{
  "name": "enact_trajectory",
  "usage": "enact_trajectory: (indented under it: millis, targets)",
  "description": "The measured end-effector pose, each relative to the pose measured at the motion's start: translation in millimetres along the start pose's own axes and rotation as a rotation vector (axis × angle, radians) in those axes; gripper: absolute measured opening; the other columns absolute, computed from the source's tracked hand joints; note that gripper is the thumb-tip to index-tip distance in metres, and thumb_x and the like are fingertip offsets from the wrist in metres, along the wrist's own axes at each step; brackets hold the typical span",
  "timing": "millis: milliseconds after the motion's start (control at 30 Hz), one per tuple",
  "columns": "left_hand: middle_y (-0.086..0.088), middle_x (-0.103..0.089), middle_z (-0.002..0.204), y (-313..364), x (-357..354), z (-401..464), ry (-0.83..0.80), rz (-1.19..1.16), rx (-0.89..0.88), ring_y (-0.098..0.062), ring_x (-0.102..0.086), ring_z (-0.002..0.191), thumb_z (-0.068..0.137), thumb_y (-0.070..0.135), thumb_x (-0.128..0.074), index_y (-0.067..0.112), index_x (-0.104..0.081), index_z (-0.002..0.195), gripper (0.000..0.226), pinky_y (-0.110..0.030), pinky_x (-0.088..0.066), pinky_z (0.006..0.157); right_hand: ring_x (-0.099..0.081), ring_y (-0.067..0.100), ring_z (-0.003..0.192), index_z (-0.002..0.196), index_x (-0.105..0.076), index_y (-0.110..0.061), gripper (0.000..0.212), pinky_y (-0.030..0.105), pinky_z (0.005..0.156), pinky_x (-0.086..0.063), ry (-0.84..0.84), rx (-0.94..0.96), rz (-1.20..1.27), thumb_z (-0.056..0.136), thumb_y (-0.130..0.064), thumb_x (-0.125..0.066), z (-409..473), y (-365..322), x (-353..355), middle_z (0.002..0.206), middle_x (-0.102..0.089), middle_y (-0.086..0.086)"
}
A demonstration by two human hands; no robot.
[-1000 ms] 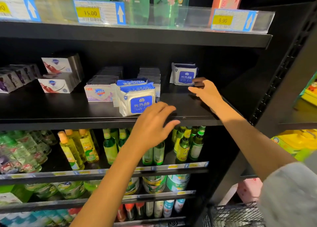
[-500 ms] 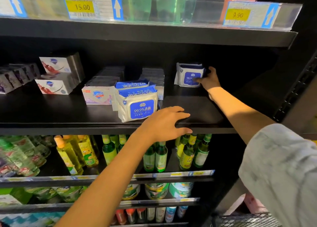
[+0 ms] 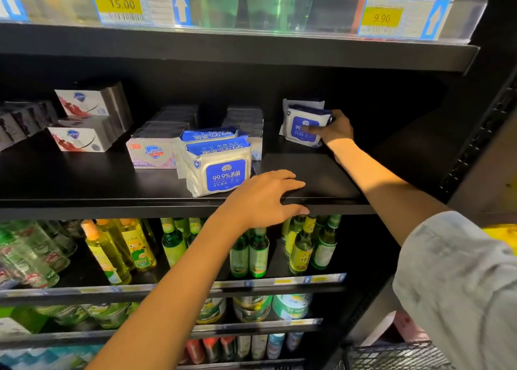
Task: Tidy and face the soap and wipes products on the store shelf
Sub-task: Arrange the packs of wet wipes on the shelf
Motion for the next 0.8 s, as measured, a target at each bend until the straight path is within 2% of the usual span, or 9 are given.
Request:
enact_trajectory:
  millis: [100, 200, 300, 367, 467, 533, 600, 733, 800]
  targets:
    - [0.010, -0.034, 0.167, 0, 0, 1, 0.003, 0.000, 0.003, -0.016, -0.032, 0.153, 0.095, 0.070, -0.056, 0.037, -0.043, 0.157, 0.071, -0.045, -0.032, 0.120, -0.069, 0.024, 0.115, 0.137, -0.056, -0.008, 0.075, 0.034, 0.087, -0.060, 0.001, -0.033, 0.049, 0.076, -0.028, -0.094, -16, -2, 11, 0.133, -0.068, 0.009]
    - [0.010, -0.035, 0.166, -1, -1, 0, 0.013, -0.001, 0.001, -0.017, -0.036, 0.151, 0.095, 0.070, -0.057, 0.037, -0.044, 0.156, 0.071, -0.045, -0.034, 0.118, -0.074, 0.015, 0.093, 0.118, -0.062, -0.016, 0.049, 0.024, 0.067, -0.061, -0.028, -0.054, 0.274, 0.078, -0.021, -0.092, -43, -6, 24, 0.119, -0.073, 0.006]
    - [0.010, -0.036, 0.166, -1, -2, 1, 0.019, 0.018, 0.001, -0.018, -0.039, 0.149, 0.095, 0.071, -0.056, 0.037, -0.044, 0.156, 0.071, -0.046, -0.038, 0.115, -0.078, 0.016, 0.090, 0.100, -0.060, -0.029, 0.037, 0.039, 0.075, -0.066, -0.058, -0.099, 0.459, 0.080, -0.025, -0.090, -79, -9, 39, 0.103, -0.076, 0.002]
    - [0.011, -0.036, 0.165, -2, -1, 2, 0.025, 0.021, -0.001, -0.018, -0.040, 0.149, 0.094, 0.071, -0.056, 0.037, -0.045, 0.156, 0.072, -0.045, -0.039, 0.114, -0.079, 0.018, 0.091, 0.104, -0.062, -0.028, 0.034, 0.044, 0.078, -0.066, -0.076, -0.101, 0.504, 0.083, -0.028, -0.088, -97, -12, 48, 0.098, -0.077, 0.001]
    - [0.010, -0.034, 0.163, -3, -1, 2, 0.053, -0.010, -0.027, -0.016, -0.037, 0.148, 0.093, 0.069, -0.059, 0.034, -0.050, 0.152, 0.069, -0.043, -0.043, 0.112, -0.079, 0.018, 0.095, 0.113, -0.065, -0.021, 0.036, 0.043, 0.075, -0.066, -0.107, -0.087, 0.549, 0.085, -0.031, -0.086, -118, -12, 60, 0.100, -0.080, 0.000]
    - [0.009, -0.035, 0.156, -2, 3, 0, 0.124, -0.079, -0.060, -0.014, -0.036, 0.145, 0.093, 0.067, -0.061, 0.031, -0.057, 0.142, 0.060, -0.040, -0.045, 0.111, -0.079, 0.017, 0.096, 0.115, -0.065, -0.021, 0.036, 0.041, 0.071, -0.065, -0.120, -0.088, 0.570, 0.087, -0.031, -0.084, -131, -5, 64, 0.099, -0.081, -0.004]
    - [0.010, -0.040, 0.142, -1, 9, -1, 0.204, -0.194, -0.078, -0.010, -0.040, 0.135, 0.094, 0.063, -0.061, 0.027, -0.058, 0.128, 0.049, -0.034, -0.045, 0.106, -0.078, 0.019, 0.099, 0.121, -0.065, -0.018, 0.040, 0.043, 0.075, -0.066, -0.128, -0.091, 0.570, 0.088, -0.031, -0.083, -139, 4, 65, 0.105, -0.080, -0.001]
    - [0.008, -0.045, 0.120, -6, 27, 0, 0.376, -0.421, 0.021, -0.010, -0.049, 0.112, 0.100, 0.049, -0.062, 0.024, -0.049, 0.113, 0.031, -0.030, -0.048, 0.092, -0.078, 0.021, 0.101, 0.126, -0.064, -0.016, 0.044, 0.043, 0.080, -0.066, -0.139, -0.079, 0.548, 0.089, -0.030, -0.082, -143, 5, 65, 0.112, -0.079, 0.002]
    - [0.005, -0.046, 0.123, -9, 36, 5, 0.456, -0.549, 0.090, -0.011, -0.051, 0.115, 0.101, 0.042, -0.064, 0.022, -0.049, 0.121, 0.033, -0.028, -0.051, 0.090, -0.077, 0.022, 0.102, 0.128, -0.064, -0.015, 0.045, 0.040, 0.079, -0.065, -0.139, -0.068, 0.546, 0.089, -0.029, -0.082, -142, 3, 65, 0.113, -0.079, 0.003]
Point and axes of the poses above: each hand's wrist, its own z-axis towards the middle knuckle, its own x-axis out of the back of the hand, y = z × x, the point moved 9 cm from there along z, towards the middle knuckle
